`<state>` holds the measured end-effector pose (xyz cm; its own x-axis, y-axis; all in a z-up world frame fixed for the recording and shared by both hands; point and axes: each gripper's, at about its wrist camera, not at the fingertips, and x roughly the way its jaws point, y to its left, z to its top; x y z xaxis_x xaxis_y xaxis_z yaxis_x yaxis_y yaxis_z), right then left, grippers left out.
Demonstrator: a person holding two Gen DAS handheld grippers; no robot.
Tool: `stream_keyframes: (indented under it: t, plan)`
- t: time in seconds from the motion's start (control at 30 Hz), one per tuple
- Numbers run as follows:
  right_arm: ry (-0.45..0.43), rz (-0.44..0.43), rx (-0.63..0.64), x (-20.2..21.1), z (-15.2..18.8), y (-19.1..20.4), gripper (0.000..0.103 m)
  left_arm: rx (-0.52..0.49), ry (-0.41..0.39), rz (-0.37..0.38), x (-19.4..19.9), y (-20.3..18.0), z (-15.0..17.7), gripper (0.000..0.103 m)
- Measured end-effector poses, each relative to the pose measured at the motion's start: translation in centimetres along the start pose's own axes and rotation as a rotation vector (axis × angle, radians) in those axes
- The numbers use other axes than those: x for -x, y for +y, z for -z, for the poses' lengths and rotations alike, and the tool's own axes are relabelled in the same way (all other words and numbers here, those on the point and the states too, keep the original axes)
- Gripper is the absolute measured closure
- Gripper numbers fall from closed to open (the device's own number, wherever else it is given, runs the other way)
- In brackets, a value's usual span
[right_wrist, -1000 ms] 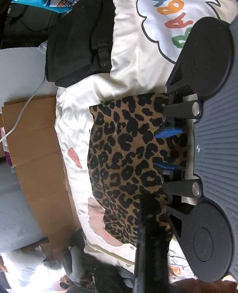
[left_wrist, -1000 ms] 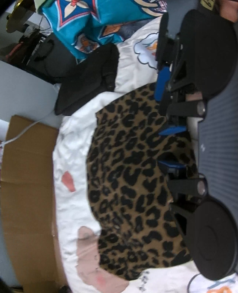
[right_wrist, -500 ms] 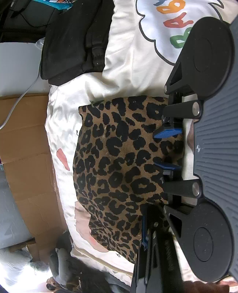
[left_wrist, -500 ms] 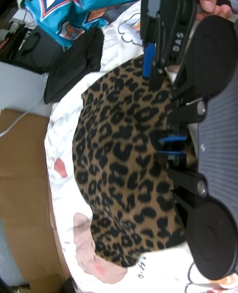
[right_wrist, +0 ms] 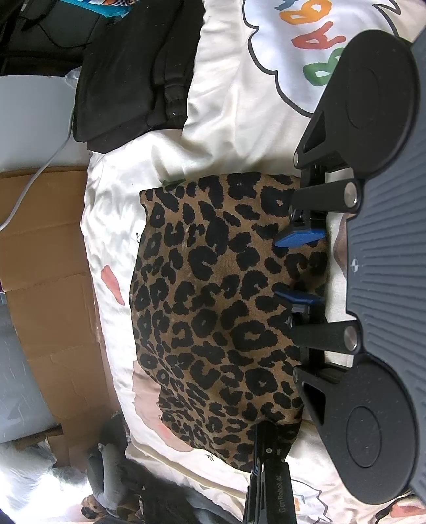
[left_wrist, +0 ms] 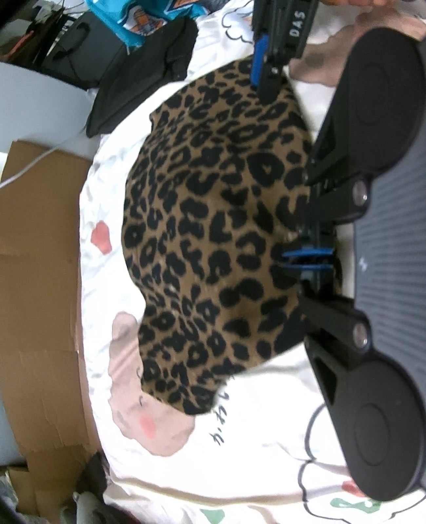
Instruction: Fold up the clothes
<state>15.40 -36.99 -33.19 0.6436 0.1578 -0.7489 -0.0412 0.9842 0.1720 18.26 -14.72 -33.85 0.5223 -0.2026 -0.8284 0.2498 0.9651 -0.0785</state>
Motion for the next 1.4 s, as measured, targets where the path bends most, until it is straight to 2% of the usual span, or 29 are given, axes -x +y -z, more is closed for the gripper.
stream_keyframes:
  t: [0.13, 0.27, 0.5, 0.57, 0.67, 0.8, 0.9, 1.03, 1.1, 1.23, 1.4]
  plan:
    - [-0.001, 0.001, 0.005, 0.0, 0.1, -0.1, 0.067, 0.042, -0.002, -0.007, 0.6, 1.1, 0.4, 0.097]
    - [-0.003, 0.002, 0.0, 0.0, 0.1, -0.2, 0.067, 0.07, -0.002, -0.05, 1.1, 1.8, 1.0, 0.097]
    - [0.0, 0.011, -0.035, 0.9, 0.0, -0.6, 0.066, 0.178, -0.004, -0.068, 2.5, 4.3, 1.5, 0.096]
    - [-0.006, -0.011, -0.06, 1.7, -0.2, -0.7, 0.066, 0.217, -0.017, -0.07, 3.2, 5.0, 1.6, 0.096]
    - [-0.02, -0.03, -0.104, 2.8, -0.3, -1.0, 0.066, 0.293, -0.023, -0.052, 4.0, 6.3, 1.6, 0.095]
    - [-0.015, -0.045, -0.19, 3.4, 0.2, -2.2, 0.065, 0.377, -0.01, -0.006, 4.3, 7.4, 1.8, 0.082]
    - [0.004, -0.083, -0.309, 3.3, 0.9, -3.7, 0.062, 0.455, 0.018, 0.04, 3.9, 8.0, 2.2, 0.077]
    - [0.013, -0.149, -0.507, 2.9, 2.2, -6.0, 0.054, 0.61, 0.062, 0.132, 3.0, 9.0, 3.2, 0.074]
    - [0.014, -0.172, -0.568, 2.6, 2.7, -6.7, 0.054, 0.663, 0.077, 0.156, 2.6, 9.1, 3.7, 0.068]
    - [0.013, -0.205, -0.66, 2.0, 3.4, -7.5, 0.053, 0.74, 0.099, 0.193, 1.6, 9.0, 4.6, 0.066]
    - [-0.004, -0.244, -0.763, 1.0, 4.1, -8.3, 0.048, 0.869, 0.085, 0.22, 0.8, 9.7, 5.7, 0.062]
